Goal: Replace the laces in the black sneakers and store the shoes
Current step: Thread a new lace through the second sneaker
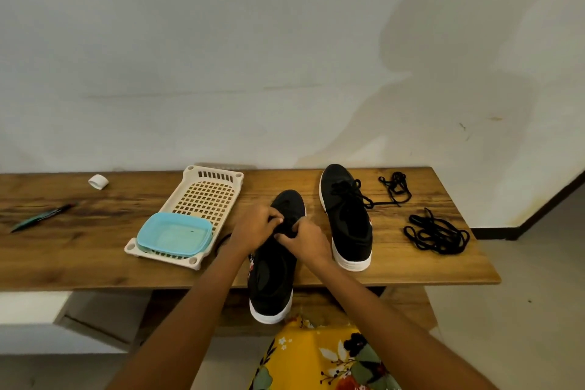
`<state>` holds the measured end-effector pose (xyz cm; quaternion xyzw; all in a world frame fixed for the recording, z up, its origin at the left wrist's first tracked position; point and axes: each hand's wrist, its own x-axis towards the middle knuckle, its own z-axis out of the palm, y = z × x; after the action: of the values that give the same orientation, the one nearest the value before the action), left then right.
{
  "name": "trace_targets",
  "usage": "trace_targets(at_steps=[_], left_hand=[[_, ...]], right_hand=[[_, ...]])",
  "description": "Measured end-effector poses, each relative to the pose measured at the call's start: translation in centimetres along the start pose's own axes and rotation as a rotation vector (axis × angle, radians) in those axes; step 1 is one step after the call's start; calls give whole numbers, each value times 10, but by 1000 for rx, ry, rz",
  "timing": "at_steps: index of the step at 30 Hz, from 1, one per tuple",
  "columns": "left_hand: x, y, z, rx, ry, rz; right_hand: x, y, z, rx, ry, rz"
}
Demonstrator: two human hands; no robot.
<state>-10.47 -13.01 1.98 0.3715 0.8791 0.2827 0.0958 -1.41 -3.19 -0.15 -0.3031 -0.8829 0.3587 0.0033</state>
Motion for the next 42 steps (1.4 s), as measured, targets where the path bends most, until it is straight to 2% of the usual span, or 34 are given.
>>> trace_targets(at_steps=[3, 8, 12, 14, 18, 22, 25, 29, 38, 42], left_hand=[[1, 2, 4, -5, 14, -35], [3, 1, 3, -146, 50, -151], [-1, -3, 3, -237, 81, -185], [-2, 2, 2, -209, 55, -154], [-3, 3, 1, -169, -21, -116], [-9, -9, 7, -205, -85, -170], [-16, -9, 14, -227, -55, -135], [-17, -7, 25, -111, 26, -93], [-15, -4, 29, -20, 58, -128], [-13, -1, 24, 52, 45, -84]], right_hand=[[-2, -4, -2, -19, 16, -59], [-5, 1, -4, -186, -23, -315], [2, 12, -11, -377, -132, -460], [4, 15, -15, -384, -158, -491], [11, 15, -24, -206, -149, -529], [11, 31, -24, 17, -94, -502], [8, 44, -17, 208, -50, -444], [6, 52, -14, 407, -56, -357], [7, 51, -7, 641, -105, -244], [5, 53, -4, 738, -89, -148]])
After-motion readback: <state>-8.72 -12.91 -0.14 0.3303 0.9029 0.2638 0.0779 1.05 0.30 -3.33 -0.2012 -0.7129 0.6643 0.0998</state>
